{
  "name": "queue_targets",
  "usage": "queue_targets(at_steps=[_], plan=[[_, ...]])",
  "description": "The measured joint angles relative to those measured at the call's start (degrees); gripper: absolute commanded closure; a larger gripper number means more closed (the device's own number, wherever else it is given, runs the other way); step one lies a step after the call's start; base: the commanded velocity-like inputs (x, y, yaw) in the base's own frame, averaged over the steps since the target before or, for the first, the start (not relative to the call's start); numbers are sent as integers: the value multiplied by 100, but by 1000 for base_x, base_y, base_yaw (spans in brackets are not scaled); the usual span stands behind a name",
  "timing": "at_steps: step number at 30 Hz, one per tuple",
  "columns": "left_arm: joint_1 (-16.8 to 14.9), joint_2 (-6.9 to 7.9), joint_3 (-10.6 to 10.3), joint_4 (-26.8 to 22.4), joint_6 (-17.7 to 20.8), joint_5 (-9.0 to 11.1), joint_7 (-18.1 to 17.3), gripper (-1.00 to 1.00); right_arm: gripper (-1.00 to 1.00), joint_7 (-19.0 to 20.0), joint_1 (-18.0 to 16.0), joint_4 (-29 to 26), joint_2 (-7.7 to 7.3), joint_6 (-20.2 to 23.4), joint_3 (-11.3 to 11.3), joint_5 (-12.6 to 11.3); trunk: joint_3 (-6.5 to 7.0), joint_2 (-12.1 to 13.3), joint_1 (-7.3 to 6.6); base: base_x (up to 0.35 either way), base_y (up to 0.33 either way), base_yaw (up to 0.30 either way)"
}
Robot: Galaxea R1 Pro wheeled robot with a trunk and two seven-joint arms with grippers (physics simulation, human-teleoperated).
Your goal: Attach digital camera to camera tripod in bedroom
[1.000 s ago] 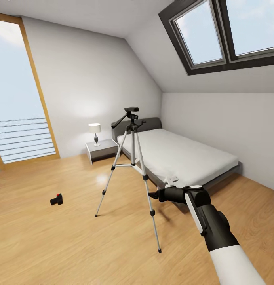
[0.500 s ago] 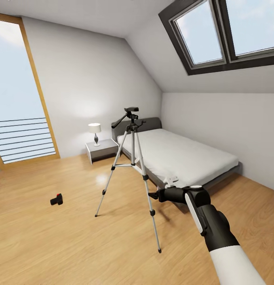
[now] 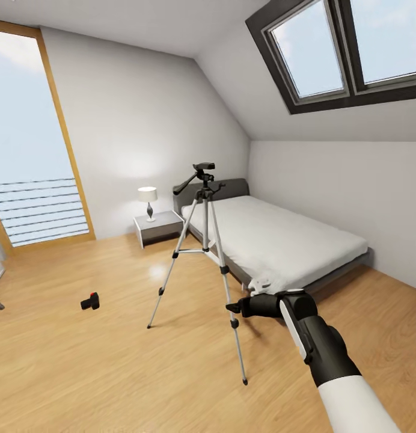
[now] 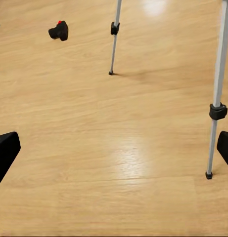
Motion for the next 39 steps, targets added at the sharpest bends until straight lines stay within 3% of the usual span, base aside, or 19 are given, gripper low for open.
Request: queue_targets(at_steps=[10,13,22,33,36,39], plan=[[0,0,1,0,0,-1,0,-100,-100,6,7,605,3,-13,1,-8,0,0,0,0,0,270],[0,5,1,0,6,0,0,-100,-100,5,0,1422,14,-32,6,10,0,0,0,0,0,296],[0,8,1,0,8,8,0,-100,-100,-53,-59,2707,0,-349,7,103,0,0,0,0,0,299],[0,9,1,0,8,10,0,-100,-100,-319,-71,4950,-33,-1655,-1,802,0,0,0,0,0,300],[0,10,2,-1,11,12,0,-100,-100,-617,-70,5943,-64,-2340,-20,938,-1,0,0,0,0,300],[0,13,1,0,13,23,0,-100,-100,-950,-73,6574,-78,-2864,-43,986,0,0,0,0,0,300]])
